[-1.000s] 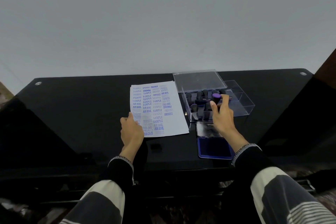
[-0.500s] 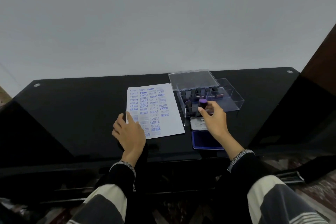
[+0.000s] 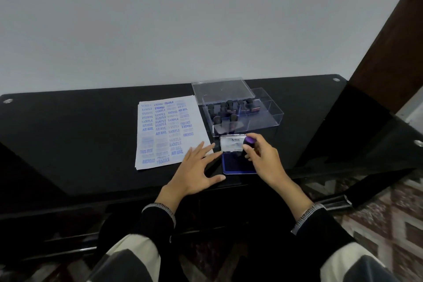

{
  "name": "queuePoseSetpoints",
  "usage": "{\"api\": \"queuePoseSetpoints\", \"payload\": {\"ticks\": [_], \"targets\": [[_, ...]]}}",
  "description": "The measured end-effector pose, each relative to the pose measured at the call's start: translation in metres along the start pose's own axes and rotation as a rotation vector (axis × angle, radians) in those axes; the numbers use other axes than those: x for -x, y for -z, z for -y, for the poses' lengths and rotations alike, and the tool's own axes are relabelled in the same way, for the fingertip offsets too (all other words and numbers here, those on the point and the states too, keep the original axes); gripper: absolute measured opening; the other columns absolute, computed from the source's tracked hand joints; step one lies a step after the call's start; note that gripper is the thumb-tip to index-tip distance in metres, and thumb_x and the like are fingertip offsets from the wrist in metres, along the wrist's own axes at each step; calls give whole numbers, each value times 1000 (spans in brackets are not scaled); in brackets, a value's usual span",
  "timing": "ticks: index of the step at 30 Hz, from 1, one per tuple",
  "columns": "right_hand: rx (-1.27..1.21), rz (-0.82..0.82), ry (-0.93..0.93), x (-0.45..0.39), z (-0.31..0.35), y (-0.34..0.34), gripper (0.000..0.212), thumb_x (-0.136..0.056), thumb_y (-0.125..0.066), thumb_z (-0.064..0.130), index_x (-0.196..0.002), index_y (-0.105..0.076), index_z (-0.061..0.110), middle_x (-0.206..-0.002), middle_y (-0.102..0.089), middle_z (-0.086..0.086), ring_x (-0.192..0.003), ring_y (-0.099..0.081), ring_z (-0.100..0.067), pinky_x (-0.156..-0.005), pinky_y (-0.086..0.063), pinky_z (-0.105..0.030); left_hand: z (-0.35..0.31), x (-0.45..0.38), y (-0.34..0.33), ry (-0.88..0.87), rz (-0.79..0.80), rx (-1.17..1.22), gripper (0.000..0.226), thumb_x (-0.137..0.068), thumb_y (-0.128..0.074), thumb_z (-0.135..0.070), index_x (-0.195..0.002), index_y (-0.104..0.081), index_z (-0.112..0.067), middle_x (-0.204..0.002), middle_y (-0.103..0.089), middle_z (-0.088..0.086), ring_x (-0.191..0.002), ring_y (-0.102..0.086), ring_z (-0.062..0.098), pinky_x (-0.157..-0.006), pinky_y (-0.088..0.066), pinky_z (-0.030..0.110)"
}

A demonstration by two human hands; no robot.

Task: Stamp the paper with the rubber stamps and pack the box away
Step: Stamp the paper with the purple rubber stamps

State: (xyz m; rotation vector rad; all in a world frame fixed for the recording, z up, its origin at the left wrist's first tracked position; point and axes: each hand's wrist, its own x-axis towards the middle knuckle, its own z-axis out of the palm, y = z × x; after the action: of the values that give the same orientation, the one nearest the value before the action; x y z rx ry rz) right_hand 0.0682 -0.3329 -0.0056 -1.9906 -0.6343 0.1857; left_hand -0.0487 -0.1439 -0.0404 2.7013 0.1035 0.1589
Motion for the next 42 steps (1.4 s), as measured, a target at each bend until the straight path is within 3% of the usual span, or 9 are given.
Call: {"api": "queuePoseSetpoints", "payload": {"ticks": [7, 12, 17, 20, 24, 29, 32, 36, 42], "targets": [[10, -32, 34, -1, -2, 0, 20, -94, -56, 24, -114, -53, 24, -91, -64, 4, -81, -65, -11, -77, -54, -31, -2, -13, -9, 13, -10, -45, 78, -76, -34, -81, -145, -32, -44, -160, -7, -14, -147, 14, 10, -118, 14, 40], [36, -9, 40, -1, 1, 3, 20, -93, -57, 19, -111, -49, 24, -96, -62, 2, -81, -64, -12, -70, -50, -18, -9, -18, -11, 54, -51, 6, 72, -76, -51, -78, -139, -41, -43, -158, -18, -14, -148, 7, 10, -119, 11, 42], [72, 36, 68, -2, -2, 2, 38, -95, -54, 19, -130, -45, 27, -101, -61, 4, -85, -63, -12, -78, -51, -24, -2, -15, -3, 77, -182, 71, 77, -75, -49, -79, -138, -45, -35, -151, -34, -14, -147, -8, 9, -120, 7, 41], [117, 22, 140, -2, -7, -2, 34, -95, -54, 13, -128, -53, 19, -108, -60, 4, -90, -61, -13, -84, -50, -26, 14, -9, 2, 175, -382, 33, 54, -93, -36, -61, -130, -55, -27, -142, -49, -7, -144, -22, 12, -120, 0, 41], [182, -8, 183, -2, -6, -8, 29, -96, -50, 9, -124, -55, 14, -106, -57, 2, -94, -56, -12, -80, -40, -10, 38, -5, 10, 411, -512, -82, 34, -100, -42, -31, -129, -57, -20, -142, -49, 0, -145, -22, 20, -120, -1, 48], [223, 4, 146, -1, -3, -13, 25, -97, -49, 16, -122, -52, 17, -105, -53, 4, -89, -55, -14, -79, -46, -24, 62, 6, 21, 654, -525, -156, 41, -98, -43, -35, -133, -54, -16, -148, -40, 7, -146, -15, 27, -115, 3, 57], [194, -41, 118, -2, -4, -18, 18, -97, -50, 25, -114, -54, 21, -100, -57, 4, -83, -57, -12, -71, -45, -17, 68, 7, 21, 780, -447, -138, 57, -95, -42, -51, -141, -44, -17, -155, -27, 14, -146, -9, 33, -114, 2, 59], [166, -71, 52, -4, 0, -19, 12, -96, -52, 22, -108, -50, 21, -90, -57, 3, -78, -56, -8, -58, -41, -8, 66, 6, 18, 863, -402, -117, 77, -89, -40, -66, -147, -32, -15, -155, -19, 24, -146, -10, 37, -114, 1, 61], [230, -136, 92, -2, -3, -25, 11, -93, -58, 17, -101, -52, 13, -80, -55, 1, -69, -53, -13, -56, -37, -7, 67, 7, 17, 867, -392, -131, 83, -87, -38, -70, -148, -29, -15, -155, -18, 24, -146, -9, 36, -114, 0, 61]]}}
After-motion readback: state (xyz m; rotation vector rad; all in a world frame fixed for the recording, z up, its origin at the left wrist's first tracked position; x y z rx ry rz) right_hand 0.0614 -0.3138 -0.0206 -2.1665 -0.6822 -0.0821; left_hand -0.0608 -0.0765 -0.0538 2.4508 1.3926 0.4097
